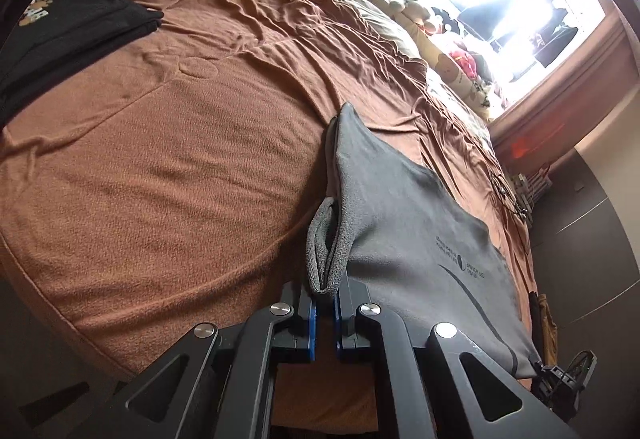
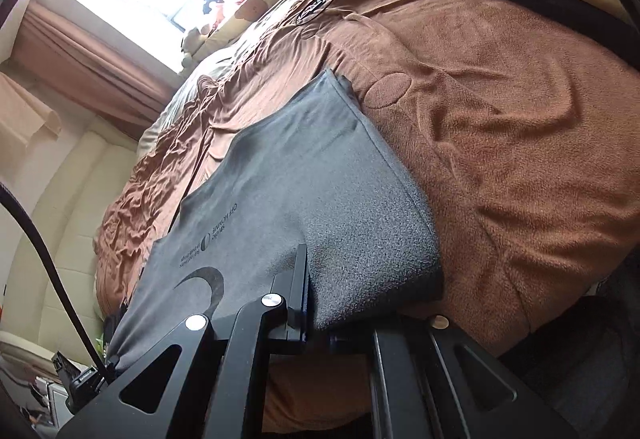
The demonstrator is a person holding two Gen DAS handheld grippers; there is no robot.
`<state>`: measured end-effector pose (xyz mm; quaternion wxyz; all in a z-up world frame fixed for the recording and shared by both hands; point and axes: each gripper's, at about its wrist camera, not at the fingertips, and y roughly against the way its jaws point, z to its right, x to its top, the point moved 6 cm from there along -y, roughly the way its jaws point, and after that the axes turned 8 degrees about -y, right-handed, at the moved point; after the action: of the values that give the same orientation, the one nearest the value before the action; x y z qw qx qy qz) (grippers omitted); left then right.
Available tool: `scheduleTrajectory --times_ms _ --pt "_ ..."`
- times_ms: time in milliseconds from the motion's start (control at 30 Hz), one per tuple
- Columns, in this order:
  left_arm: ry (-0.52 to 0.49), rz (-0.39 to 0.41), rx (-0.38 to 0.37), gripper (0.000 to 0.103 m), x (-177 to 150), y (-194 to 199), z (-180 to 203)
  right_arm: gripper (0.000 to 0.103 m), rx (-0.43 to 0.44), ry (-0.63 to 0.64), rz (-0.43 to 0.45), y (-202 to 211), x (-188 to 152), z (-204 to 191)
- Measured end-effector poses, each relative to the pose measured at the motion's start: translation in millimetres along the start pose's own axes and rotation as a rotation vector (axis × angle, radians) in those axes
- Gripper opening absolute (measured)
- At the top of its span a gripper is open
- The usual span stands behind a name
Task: Fold small clothes
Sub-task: 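Grasp the folded grey shirt edge with the left tool while the right tool moves away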
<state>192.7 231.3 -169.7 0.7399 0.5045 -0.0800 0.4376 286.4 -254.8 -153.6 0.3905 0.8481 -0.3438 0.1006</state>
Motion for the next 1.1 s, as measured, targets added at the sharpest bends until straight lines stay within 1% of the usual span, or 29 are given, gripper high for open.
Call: scheduleTrajectory --times_ms 133,233,333,467,500,567,600,633,667,733,767,800,833,967,1033,1067,1100 --pt "-0.017 0.004 0.003 0.006 -9.1 8.6 -2.4 0.003 -0.008 0.01 0.0 6.0 -7.7 4.5" --pt "-0.014 -0.01 -0.004 0.006 -16.1 5.6 -4.6 0.004 -0.031 -0.011 -0.018 3.4 -10.5 12.8" --pt "0.0 -0.036 -0.007 0.006 -23.5 -4.9 -8.0 0.009 -0.139 0.009 -0.008 6.4 -9.7 23.6" --pt "0.022 -0.035 -0.022 0.006 -30.9 -11.3 -11.9 0.013 -0.189 0.012 0.007 23.1 -5.1 26.4" --pt "0.022 -0.039 -0.026 0.006 -33.3 -12.7 -12.3 0.015 -0.207 0.014 0.024 29.8 -2.5 27.0" --pt "0.023 -0.047 -0.024 0.007 -37.6 -14.8 -14.7 0.03 -0.252 0.02 0.077 46.3 2.1 28.2" --pt "0.024 -0.049 -0.028 0.007 -38.9 -15.7 -15.3 0.034 -0.277 0.029 0.103 53.8 3.9 28.1" --pt "0.028 -0.054 -0.035 0.008 -40.2 -16.9 -15.2 0.036 -0.289 0.041 0.118 60.9 3.0 27.6" --pt "0.035 -0.064 -0.043 0.01 -42.1 -18.5 -15.4 0.036 -0.289 0.047 0.124 66.1 3.4 25.3" --pt "0.05 -0.077 -0.062 0.022 -44.8 -21.9 -16.1 0.036 -0.286 0.063 0.136 73.7 0.5 17.6" --pt "0.057 -0.076 -0.069 0.025 -46.0 -22.2 -16.6 0.036 -0.288 0.079 0.145 77.4 -1.2 11.2" --pt "0.066 -0.071 -0.079 0.031 -46.5 -22.3 -17.3 0.036 -0.29 0.096 0.151 79.7 -4.2 4.7" --pt "0.076 -0.068 -0.087 0.035 -47.0 -22.3 -17.5 0.036 -0.289 0.119 0.151 80.5 -7.4 -3.7" --pt "0.081 -0.069 -0.111 0.039 -49.3 -24.4 -13.3 0.038 -0.272 0.223 0.127 69.9 -25.2 -36.6" --pt "0.088 -0.069 -0.131 0.042 -50.6 -25.3 -12.1 0.038 -0.3 0.271 0.105 61.4 -35.4 -50.6" --pt "0.096 -0.068 -0.146 0.043 -51.3 -25.4 -11.5 0.038 -0.296 0.294 0.098 57.7 -41.4 -59.4" --pt "0.104 -0.067 -0.159 0.044 -51.7 -25.4 -11.3 0.038 -0.273 0.32 0.09 54.2 -47.7 -69.2"
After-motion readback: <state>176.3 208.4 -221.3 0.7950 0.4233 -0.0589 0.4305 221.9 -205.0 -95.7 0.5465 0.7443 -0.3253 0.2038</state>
